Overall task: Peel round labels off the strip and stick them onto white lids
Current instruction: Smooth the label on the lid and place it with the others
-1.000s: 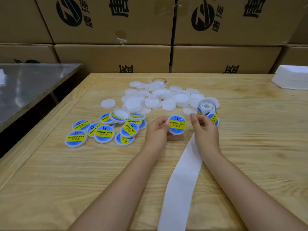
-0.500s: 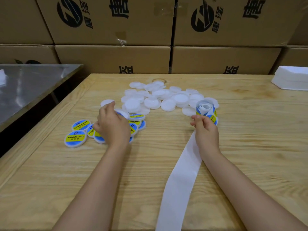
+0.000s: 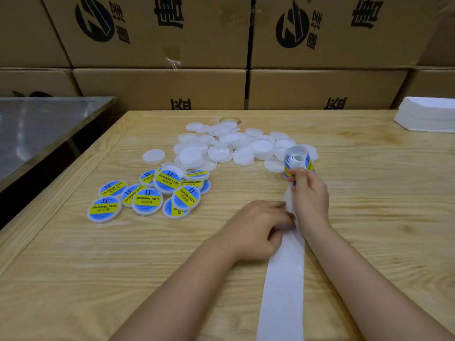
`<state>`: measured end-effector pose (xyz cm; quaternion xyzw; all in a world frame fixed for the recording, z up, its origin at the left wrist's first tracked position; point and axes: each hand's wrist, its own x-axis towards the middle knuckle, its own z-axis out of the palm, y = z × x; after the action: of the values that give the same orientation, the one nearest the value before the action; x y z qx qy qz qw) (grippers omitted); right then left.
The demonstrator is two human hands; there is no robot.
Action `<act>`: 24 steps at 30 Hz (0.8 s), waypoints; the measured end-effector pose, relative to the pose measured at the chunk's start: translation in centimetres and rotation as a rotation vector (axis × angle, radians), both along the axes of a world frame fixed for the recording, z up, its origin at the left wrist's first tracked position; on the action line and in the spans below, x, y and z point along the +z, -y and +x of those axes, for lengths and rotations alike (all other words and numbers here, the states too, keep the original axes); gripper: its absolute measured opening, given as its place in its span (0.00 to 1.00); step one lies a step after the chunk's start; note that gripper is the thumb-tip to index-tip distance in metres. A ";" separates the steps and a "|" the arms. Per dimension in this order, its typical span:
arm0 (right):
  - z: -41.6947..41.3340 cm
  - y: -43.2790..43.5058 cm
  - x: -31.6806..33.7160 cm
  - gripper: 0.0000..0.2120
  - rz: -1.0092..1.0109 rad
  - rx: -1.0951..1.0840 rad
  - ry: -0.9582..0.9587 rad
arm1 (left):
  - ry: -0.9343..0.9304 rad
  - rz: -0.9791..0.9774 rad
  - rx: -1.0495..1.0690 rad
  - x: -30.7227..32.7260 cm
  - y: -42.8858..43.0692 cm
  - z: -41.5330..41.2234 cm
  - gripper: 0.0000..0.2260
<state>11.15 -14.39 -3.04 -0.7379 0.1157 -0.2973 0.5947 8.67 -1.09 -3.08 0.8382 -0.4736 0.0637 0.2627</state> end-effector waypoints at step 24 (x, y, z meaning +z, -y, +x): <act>-0.5 2.6 0.7 0.16 -0.749 -0.082 -0.112 | 0.040 0.003 0.123 0.0 -0.3 -0.5 0.10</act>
<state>10.65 -17.00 -2.30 -0.9141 0.0606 -0.3018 0.2641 8.19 -0.82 -3.11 0.8647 -0.4264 0.0958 0.2475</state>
